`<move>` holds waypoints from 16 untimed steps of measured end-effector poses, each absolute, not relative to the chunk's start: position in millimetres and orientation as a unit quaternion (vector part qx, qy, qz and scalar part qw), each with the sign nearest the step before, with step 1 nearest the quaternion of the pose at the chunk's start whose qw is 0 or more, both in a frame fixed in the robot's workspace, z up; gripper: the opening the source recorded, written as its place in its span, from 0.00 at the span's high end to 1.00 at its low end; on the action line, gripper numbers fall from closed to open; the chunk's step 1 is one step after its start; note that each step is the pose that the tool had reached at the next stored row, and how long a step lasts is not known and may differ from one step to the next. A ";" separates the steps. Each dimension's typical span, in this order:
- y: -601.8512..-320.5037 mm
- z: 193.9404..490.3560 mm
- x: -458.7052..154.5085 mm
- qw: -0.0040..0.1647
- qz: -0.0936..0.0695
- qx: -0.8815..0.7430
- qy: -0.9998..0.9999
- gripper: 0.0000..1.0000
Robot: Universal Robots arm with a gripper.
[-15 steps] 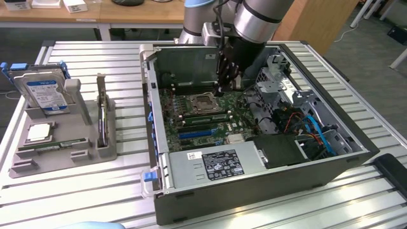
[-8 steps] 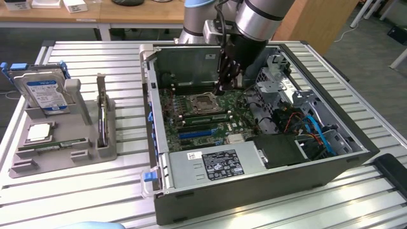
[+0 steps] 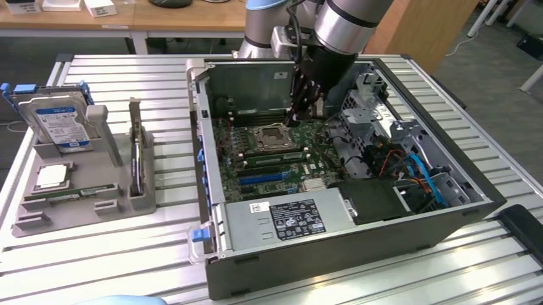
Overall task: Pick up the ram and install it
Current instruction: 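Press down the ram until it locks into place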
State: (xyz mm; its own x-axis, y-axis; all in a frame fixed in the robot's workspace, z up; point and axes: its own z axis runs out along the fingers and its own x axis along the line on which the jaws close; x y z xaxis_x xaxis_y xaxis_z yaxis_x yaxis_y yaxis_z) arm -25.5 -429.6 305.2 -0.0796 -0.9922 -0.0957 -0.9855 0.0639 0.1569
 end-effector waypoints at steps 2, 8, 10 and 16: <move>-429.6 305.2 -25.5 0.018 -0.090 0.678 -0.729 0.90; -429.6 305.1 -25.5 0.018 -0.091 0.673 -0.734 0.90; -429.6 305.0 -25.5 0.016 -0.091 0.660 -0.745 0.90; -429.6 304.7 -25.5 0.012 -0.091 0.621 -0.779 0.90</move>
